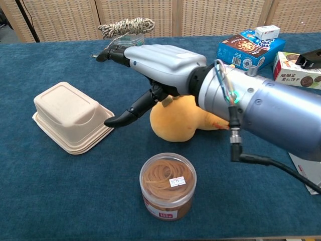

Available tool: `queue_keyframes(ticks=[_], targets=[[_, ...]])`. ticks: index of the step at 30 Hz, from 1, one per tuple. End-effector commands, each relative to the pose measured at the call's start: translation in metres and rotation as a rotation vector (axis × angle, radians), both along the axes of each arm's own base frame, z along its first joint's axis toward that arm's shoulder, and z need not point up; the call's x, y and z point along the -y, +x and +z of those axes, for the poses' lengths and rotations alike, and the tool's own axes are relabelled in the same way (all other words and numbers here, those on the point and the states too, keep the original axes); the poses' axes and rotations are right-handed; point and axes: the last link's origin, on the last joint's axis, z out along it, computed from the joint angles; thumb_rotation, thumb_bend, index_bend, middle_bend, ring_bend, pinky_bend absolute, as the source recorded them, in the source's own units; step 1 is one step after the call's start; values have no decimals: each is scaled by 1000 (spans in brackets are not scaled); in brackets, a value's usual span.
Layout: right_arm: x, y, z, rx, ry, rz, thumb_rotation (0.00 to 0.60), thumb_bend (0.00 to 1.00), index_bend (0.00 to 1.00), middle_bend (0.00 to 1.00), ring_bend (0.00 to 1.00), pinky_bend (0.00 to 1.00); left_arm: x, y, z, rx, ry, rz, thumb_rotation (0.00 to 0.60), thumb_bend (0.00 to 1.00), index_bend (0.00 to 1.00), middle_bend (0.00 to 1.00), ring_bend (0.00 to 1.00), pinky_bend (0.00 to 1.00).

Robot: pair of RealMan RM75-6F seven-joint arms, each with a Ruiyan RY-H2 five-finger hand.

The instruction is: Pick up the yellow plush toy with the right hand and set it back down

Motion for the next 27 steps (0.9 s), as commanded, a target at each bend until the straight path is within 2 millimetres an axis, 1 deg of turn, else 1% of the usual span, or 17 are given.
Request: queue_keyframes(ticks=[1,8,14,18,23,27], targets=[[9,5,-13,-9,-22,-21,282,0,0,0,0,0,0,-2,3,7,2,5,600,0,0,0,0,0],[20,4,-31,-19,-25,-58,282,0,0,0,0,0,0,-5,4,18,-2,13,600,0,0,0,0,0],[18,5,-38,-16,-25,-59,281,0,0,0,0,0,-2,-7,5,26,-2,22,600,0,0,0,0,0],[19,5,-47,-26,-45,-43,280,0,0,0,0,0,-3,-7,5,29,-3,24,600,0,0,0,0,0],[22,-5,-58,-39,-41,-60,282,0,0,0,0,0,-2,-7,5,31,-2,23,600,0,0,0,0,0],[27,-16,-61,-53,-46,-84,285,0,0,0,0,0,-2,-8,6,35,-1,24,600,0,0,0,0,0]])
